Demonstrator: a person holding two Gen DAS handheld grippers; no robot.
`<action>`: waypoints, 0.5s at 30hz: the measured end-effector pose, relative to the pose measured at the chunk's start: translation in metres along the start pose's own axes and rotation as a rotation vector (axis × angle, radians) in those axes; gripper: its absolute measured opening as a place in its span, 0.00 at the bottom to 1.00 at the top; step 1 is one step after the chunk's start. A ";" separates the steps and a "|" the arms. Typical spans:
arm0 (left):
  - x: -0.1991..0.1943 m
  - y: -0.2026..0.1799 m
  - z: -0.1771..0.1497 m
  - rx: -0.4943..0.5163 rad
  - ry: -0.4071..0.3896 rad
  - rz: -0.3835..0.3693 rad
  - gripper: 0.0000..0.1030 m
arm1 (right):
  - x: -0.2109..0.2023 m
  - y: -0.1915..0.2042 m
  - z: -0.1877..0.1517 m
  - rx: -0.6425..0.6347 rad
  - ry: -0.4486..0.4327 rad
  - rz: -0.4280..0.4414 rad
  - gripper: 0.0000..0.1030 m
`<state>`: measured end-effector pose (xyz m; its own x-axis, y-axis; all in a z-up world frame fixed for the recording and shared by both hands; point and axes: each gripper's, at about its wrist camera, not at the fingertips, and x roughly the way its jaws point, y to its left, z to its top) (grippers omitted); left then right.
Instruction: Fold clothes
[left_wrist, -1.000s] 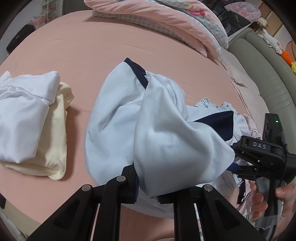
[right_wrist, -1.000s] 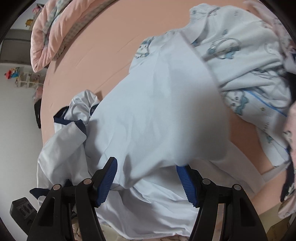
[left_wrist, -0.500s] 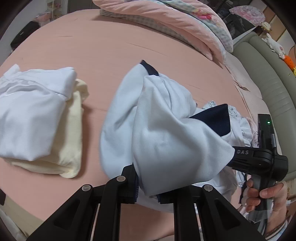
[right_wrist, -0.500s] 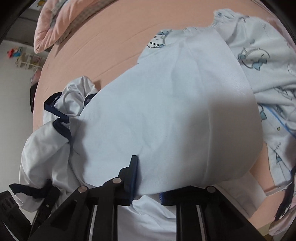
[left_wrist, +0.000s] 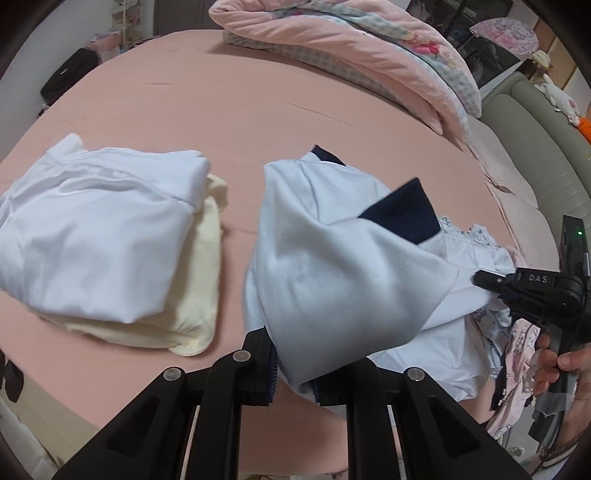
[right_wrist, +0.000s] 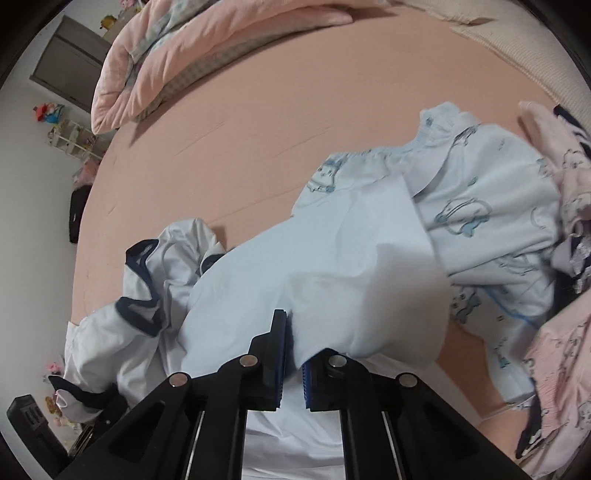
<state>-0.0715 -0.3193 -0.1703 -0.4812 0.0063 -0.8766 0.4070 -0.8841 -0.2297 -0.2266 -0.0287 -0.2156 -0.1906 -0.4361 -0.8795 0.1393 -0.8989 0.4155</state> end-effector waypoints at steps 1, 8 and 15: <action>-0.001 0.002 -0.001 -0.006 -0.003 0.005 0.12 | 0.002 0.001 -0.001 0.000 -0.006 -0.006 0.05; -0.012 0.015 -0.008 -0.023 -0.027 0.060 0.12 | -0.009 -0.012 0.001 0.020 -0.060 -0.082 0.04; -0.018 0.031 -0.010 -0.061 -0.027 0.078 0.12 | -0.024 -0.043 0.001 0.066 -0.085 -0.129 0.04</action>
<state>-0.0425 -0.3425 -0.1659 -0.4663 -0.0749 -0.8814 0.4900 -0.8514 -0.1869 -0.2288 0.0208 -0.2119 -0.2851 -0.3161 -0.9049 0.0447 -0.9474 0.3169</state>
